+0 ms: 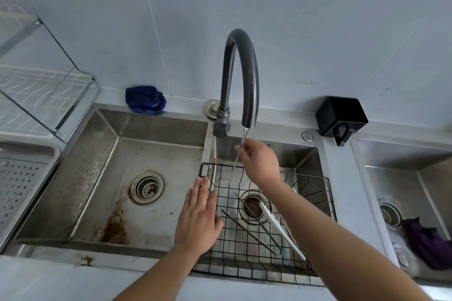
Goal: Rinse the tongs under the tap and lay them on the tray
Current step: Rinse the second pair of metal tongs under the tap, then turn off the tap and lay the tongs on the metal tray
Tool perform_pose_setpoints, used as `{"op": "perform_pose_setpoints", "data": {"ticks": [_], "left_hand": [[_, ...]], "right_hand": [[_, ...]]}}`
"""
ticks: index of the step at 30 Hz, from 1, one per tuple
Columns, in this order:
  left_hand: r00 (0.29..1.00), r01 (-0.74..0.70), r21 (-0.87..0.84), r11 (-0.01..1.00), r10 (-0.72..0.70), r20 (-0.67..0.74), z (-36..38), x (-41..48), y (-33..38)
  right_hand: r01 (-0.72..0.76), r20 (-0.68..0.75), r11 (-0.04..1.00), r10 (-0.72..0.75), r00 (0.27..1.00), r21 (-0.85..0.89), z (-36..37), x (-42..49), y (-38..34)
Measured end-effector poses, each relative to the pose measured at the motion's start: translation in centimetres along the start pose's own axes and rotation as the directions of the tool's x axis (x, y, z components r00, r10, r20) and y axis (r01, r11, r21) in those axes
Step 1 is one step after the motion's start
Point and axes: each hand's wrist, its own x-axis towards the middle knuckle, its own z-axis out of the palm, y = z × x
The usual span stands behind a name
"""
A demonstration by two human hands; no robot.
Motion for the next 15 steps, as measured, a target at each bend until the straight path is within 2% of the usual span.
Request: {"op": "perform_pose_setpoints", "data": {"ticks": [2, 6, 15], "left_hand": [[1.000, -0.003, 0.009, 1.000, 0.003, -0.005, 0.1, 0.0, -0.1], [1.000, 0.004, 0.027, 1.000, -0.004, -0.001, 0.0, 0.1, 0.0], [1.000, 0.012, 0.039, 0.999, -0.012, -0.007, 0.0, 0.1, 0.1]], "right_hand": [[-0.013, 0.079, 1.000, 0.012, 0.997, 0.005, -0.7, 2.3, -1.7], [-0.048, 0.184, 0.988, 0.074, 0.980, -0.146, -0.4, 5.0, -3.5], [-0.069, 0.164, 0.994, 0.082, 0.983, -0.079, 0.0, 7.3, -3.6]]}}
